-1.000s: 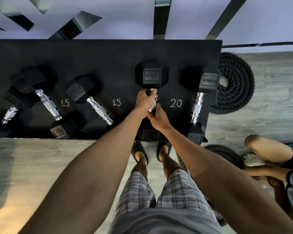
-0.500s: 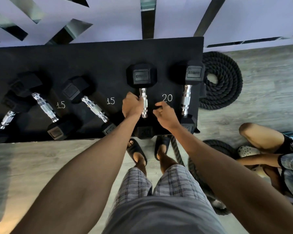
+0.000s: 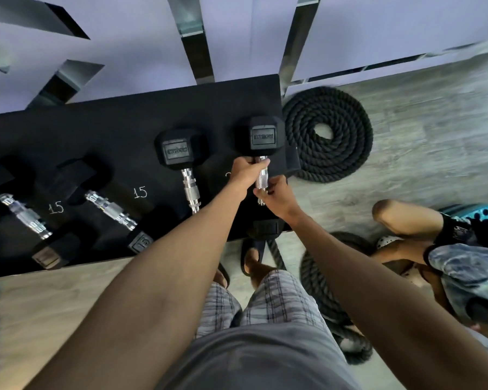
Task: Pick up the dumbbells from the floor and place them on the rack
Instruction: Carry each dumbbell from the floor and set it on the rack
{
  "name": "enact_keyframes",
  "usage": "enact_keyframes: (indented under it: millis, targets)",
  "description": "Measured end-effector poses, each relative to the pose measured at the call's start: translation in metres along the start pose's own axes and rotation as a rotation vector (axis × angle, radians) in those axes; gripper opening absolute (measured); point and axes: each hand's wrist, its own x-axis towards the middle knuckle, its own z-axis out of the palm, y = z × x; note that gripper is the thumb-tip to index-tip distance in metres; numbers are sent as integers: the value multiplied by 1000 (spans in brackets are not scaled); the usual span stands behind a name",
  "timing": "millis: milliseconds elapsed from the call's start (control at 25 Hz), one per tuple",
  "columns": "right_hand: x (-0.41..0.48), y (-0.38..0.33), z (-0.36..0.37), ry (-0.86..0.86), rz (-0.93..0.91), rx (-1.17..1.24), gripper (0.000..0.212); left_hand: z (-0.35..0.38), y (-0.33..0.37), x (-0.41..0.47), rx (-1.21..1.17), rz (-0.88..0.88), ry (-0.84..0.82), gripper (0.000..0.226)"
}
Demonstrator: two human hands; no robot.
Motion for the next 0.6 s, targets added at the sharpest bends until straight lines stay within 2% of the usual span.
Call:
enact_keyframes:
  millis: [160, 280, 600]
  targets:
    - [13, 0, 11, -63, -8, 136, 32, 8, -3, 12, -229, -95, 15, 22]
    - [12, -4, 13, -24, -25, 178, 19, 11, -3, 14, -265, -87, 15, 18]
    - [27, -15, -7, -15, -130, 191, 19, 15, 22, 21, -277, -53, 46, 10]
